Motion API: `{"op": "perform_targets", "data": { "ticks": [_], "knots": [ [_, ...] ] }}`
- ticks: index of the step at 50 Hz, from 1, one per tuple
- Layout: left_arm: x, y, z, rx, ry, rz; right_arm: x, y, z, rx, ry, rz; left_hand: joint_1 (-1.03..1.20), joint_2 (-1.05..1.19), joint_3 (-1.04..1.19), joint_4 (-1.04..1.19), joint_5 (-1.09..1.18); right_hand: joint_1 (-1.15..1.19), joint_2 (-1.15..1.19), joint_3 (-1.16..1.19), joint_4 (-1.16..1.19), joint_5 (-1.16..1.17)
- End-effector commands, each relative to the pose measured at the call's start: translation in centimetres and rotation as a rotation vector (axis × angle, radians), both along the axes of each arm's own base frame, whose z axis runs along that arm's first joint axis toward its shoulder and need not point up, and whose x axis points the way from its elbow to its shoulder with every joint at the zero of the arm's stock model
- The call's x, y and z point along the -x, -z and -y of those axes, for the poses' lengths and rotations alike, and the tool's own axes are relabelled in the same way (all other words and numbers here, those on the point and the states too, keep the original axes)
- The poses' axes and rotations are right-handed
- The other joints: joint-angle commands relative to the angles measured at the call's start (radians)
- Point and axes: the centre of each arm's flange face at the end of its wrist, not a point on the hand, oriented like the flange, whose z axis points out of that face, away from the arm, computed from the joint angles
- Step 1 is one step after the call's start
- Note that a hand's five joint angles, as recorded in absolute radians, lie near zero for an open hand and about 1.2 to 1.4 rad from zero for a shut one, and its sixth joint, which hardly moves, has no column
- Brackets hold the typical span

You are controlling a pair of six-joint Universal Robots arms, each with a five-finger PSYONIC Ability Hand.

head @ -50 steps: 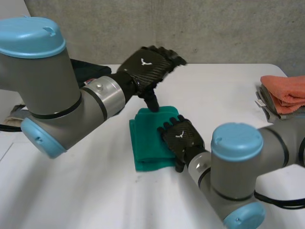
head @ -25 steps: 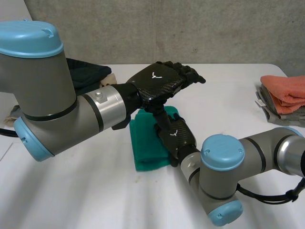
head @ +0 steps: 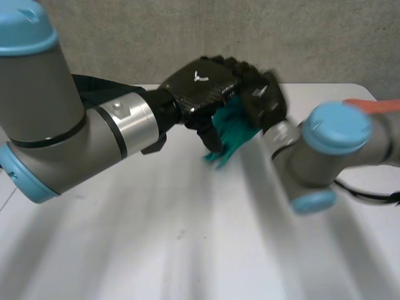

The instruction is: Fold the laundry.

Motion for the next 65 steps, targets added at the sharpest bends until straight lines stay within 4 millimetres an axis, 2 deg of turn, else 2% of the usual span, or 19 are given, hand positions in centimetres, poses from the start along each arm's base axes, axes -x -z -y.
{"op": "perform_targets", "data": {
  "ticks": [1,2,5,6,10,12,14,21,28,29,31,32,43,47,51,56,58,62,65],
  "knots": [
    [-0.2,-2.6,-0.4,0.067,0.000,-0.055,7.5,-7.7,7.3,0.187,0.182,0.096,-0.014,-0.032,-0.039,-0.029,-0.045,0.352,0.236,0.235,0.201,0.286],
    [-0.2,-3.1,-0.4,0.068,0.000,-0.069,9.8,-8.8,8.8,0.218,0.225,0.119,-0.014,-0.032,-0.039,-0.029,-0.045,0.352,0.236,0.235,0.201,0.286],
    [-0.2,-3.4,-0.5,0.060,0.002,-0.093,13.4,-9.9,11.1,0.266,0.281,0.155,-0.014,-0.032,-0.039,-0.029,-0.045,0.352,0.236,0.235,0.201,0.286],
    [-0.2,-3.6,-0.4,0.055,0.003,-0.105,16.2,-10.5,12.6,0.302,0.314,0.172,-0.014,-0.032,-0.039,-0.029,-0.045,0.352,0.236,0.235,0.201,0.286],
    [-0.2,-3.5,-0.5,0.039,0.005,-0.119,21.6,-9.7,15.5,0.328,0.337,0.179,-0.014,-0.032,-0.039,-0.029,-0.045,0.352,0.236,0.235,0.201,0.286],
    [-0.2,-3.3,-0.5,0.032,0.005,-0.117,23.6,-7.8,16.7,0.302,0.339,0.158,-0.014,-0.032,-0.039,-0.029,-0.045,0.352,0.236,0.235,0.201,0.286],
    [-0.1,-3.1,-0.5,0.024,0.006,-0.113,26.0,-4.2,18.3,0.244,0.328,0.119,-0.014,-0.032,-0.039,-0.029,-0.045,0.352,0.236,0.235,0.201,0.286],
    [0.0,-2.0,-0.4,-0.002,0.006,-0.095,31.1,5.3,19.5,0.037,0.325,0.063,-0.014,-0.032,-0.039,-0.029,-0.045,0.352,0.236,0.235,0.201,0.286],
    [0.0,-2.0,-0.4,0.001,0.006,-0.094,35.1,6.9,18.7,-0.018,0.410,0.013,-0.014,-0.032,-0.039,-0.029,-0.045,0.352,0.236,0.235,0.201,0.286],
    [0.0,-2.1,-0.4,0.005,0.006,-0.096,35.8,6.4,18.5,-0.021,0.428,0.011,-0.014,-0.032,-0.039,-0.029,-0.045,0.248,0.132,0.131,0.098,0.183],
    [0.0,-2.3,-0.5,0.007,0.008,-0.099,36.2,5.8,18.1,-0.031,0.437,0.012,-0.014,-0.032,-0.039,-0.029,-0.045,-0.730,-0.846,-0.847,-0.881,-0.796],
    [0.0,-2.3,-0.4,0.008,0.007,-0.100,36.1,5.0,17.8,-0.035,0.435,0.017,-0.014,-0.032,-0.039,-0.029,-0.045,-0.870,-0.986,-0.987,-1.020,-0.935],
    [0.0,-2.6,-0.9,0.011,0.013,-0.104,36.3,-1.8,14.8,-0.068,0.465,0.113,-0.014,-0.032,-0.039,-0.029,-0.045,-0.870,-0.986,-0.987,-1.020,-0.935],
    [0.0,-2.6,-1.1,0.007,0.016,-0.103,38.8,-3.5,13.6,-0.113,0.583,0.134,-0.014,-0.032,-0.039,-0.029,-0.045,-0.870,-0.986,-0.987,-1.020,-0.935],
    [-0.2,-3.0,-1.4,0.016,0.015,-0.108,42.9,-6.4,12.2,-0.112,0.850,0.106,-0.014,-0.032,-0.039,-0.029,-0.045,-0.870,-0.986,-0.987,-1.020,-0.935],
    [-0.6,-4.5,-1.5,0.050,-0.020,-0.138,44.9,-8.1,12.2,-0.052,1.085,-0.221,-0.014,-0.032,-0.039,-0.029,-0.045,-0.870,-0.986,-0.987,-1.020,-0.935],
    [-0.9,-5.2,-1.1,0.074,-0.058,-0.159,44.7,-8.5,12.7,0.014,1.093,-0.266,-0.014,-0.032,-0.039,-0.029,-0.045,-0.870,-0.986,-0.987,-1.020,-0.935],
    [-2.1,-8.6,0.2,0.171,-0.208,-0.262,41.8,-10.0,14.0,0.216,0.991,-0.195,-0.014,-0.032,-0.039,-0.029,-0.045,-0.870,-0.986,-0.987,-1.020,-0.935],
    [-3.9,-11.1,2.1,0.236,-0.362,-0.332,38.6,-12.8,13.1,0.359,0.867,-0.117,-0.014,-0.032,-0.039,-0.029,-0.045,-0.870,-0.986,-0.987,-1.020,-0.935]
  ]
}}
